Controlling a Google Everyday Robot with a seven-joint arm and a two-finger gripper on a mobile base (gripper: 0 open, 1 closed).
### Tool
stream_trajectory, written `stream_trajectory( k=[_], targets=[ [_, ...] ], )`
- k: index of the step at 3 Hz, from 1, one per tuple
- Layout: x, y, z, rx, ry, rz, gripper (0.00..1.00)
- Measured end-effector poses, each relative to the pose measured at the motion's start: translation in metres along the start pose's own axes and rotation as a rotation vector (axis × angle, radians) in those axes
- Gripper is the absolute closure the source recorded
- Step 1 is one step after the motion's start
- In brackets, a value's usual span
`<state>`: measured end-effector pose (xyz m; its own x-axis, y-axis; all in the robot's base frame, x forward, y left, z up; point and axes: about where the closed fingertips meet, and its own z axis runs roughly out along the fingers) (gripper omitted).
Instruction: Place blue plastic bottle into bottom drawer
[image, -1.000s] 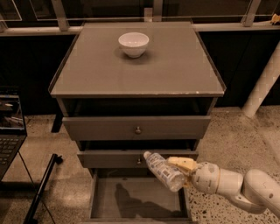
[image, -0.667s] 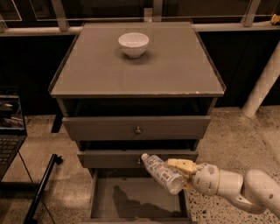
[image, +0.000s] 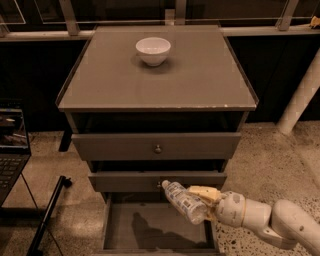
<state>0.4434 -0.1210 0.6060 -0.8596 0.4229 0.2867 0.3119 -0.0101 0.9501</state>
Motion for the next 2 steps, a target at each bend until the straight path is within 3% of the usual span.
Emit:
stream_trajectory(
  k=[2],
  targets=[
    [-0.051,-0.112,0.032,-0.006,-0.008,0.219,1.0]
  ],
)
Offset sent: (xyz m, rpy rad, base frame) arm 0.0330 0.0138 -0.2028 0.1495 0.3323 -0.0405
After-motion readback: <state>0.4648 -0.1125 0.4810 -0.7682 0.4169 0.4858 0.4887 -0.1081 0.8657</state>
